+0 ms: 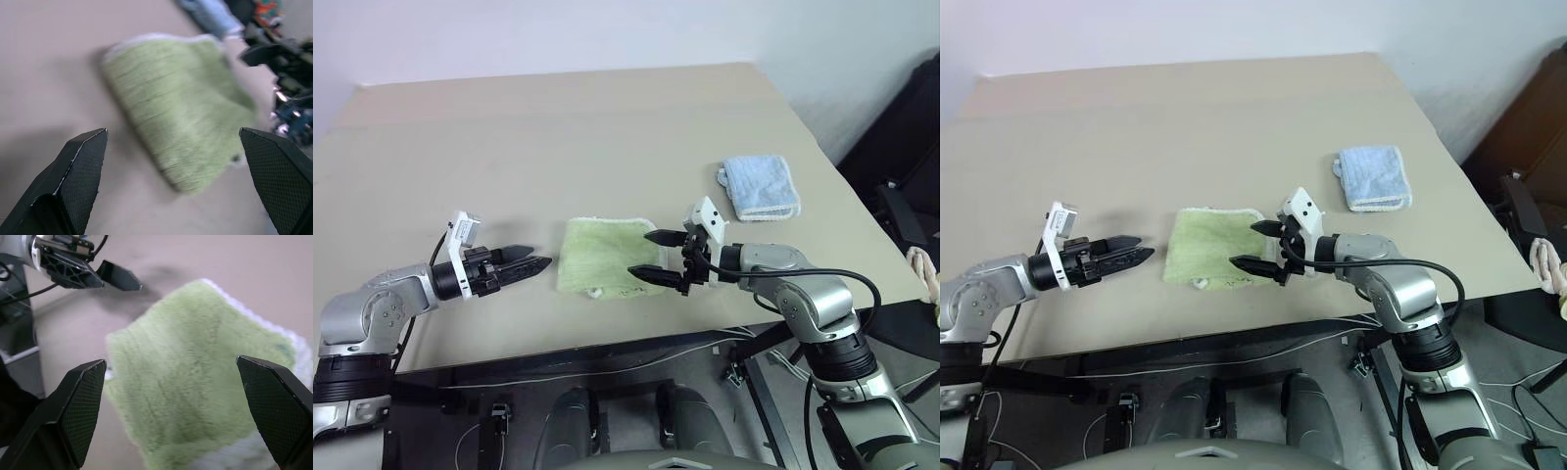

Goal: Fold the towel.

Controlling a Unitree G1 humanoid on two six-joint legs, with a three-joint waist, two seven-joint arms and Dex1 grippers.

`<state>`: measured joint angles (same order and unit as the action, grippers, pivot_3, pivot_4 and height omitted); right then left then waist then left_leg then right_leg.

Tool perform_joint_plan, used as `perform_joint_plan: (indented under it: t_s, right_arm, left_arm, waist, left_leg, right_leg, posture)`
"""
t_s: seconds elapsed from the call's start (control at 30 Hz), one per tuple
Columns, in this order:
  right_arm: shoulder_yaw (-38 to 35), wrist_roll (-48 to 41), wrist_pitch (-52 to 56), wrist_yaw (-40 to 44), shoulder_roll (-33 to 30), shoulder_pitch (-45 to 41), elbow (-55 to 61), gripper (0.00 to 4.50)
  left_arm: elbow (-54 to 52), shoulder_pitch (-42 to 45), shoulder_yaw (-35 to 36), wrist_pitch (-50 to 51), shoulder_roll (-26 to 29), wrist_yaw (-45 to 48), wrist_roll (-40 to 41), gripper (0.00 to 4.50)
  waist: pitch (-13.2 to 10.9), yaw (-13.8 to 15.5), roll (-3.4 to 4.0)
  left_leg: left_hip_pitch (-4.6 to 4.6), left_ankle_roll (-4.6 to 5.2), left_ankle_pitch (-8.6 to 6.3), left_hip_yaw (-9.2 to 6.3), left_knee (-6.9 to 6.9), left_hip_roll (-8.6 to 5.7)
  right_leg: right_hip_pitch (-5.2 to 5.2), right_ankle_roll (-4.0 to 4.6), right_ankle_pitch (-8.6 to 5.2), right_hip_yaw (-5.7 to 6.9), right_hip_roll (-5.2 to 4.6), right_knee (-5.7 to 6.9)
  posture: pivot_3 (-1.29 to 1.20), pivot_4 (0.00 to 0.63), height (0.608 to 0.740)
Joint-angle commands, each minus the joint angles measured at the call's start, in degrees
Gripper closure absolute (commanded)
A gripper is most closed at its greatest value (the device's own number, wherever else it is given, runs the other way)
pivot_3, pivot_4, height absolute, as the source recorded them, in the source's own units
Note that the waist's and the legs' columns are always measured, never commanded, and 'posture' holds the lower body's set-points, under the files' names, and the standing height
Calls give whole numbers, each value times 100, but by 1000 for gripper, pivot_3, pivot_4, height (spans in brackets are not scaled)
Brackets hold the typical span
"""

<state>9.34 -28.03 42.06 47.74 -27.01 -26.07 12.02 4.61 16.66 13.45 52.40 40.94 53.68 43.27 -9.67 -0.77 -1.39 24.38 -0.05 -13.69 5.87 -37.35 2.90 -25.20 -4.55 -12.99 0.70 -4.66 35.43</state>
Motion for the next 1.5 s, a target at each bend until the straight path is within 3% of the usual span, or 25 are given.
perform_joint_plan:
  t_s: [0.03, 0.47, 0.83, 1.23, 1.47, 1.5]
  right_arm:
    - [34, -47, 29, 5, 37, -50, 196, 27]
    - [-126, -213, 430, -258, 46, 72, 416, 27]
    - [-515, -332, 624, -347, -394, 114, 687, 27]
    - [-840, -569, 978, -716, -413, 352, 1012, 27]
    - [-911, -546, 973, -924, -411, 426, 1044, 27]
    - [-918, -528, 956, -955, -406, 434, 1032, 6]
  left_arm:
    - [196, 255, 349, 645, -211, -454, 385, 0]
    - [1356, 1164, 689, 2490, -1147, -1312, 968, 0]
    - [2263, 2014, -612, 2268, -1366, -442, 187, 0]
    - [2913, 2772, -1502, 2702, -1707, 542, -148, 0]
    - [3155, 3019, -1648, 2536, -1729, 871, -380, 0]
    - [3127, 3001, -1686, 2515, -1722, 906, -410, 179]
  waist:
    - [-1, -5, -1]
    - [0, 17, -3]
    - [3, 165, 1]
    - [3, 150, 3]
    - [3, 151, 4]
    - [3, 149, 3]
  left_leg:
    - [0, 0, 0, 0, 0, 0]
    - [0, 1, 0, 0, -4, -7]
    - [-3, 0, 0, -3, -9, -16]
    - [13, 35, -20, -45, -36, -24]
    - [32, 37, -22, -73, -52, -26]
    - [35, 37, -22, -78, -55, -26]
  right_leg:
    - [0, 0, 0, 0, 1, 0]
    - [5, -3, 2, 1, 2, 2]
    - [26, 1, 0, 14, -8, -12]
    - [49, 1, 0, 49, -38, -28]
    - [50, 1, -1, 75, -39, -28]
    - [50, 0, -1, 80, -39, -28]
  posture:
    - [0, 150, 740]
    - [0, 150, 740]
    - [0, 150, 740]
    - [0, 150, 740]
    - [0, 150, 740]
    - [0, 150, 740]
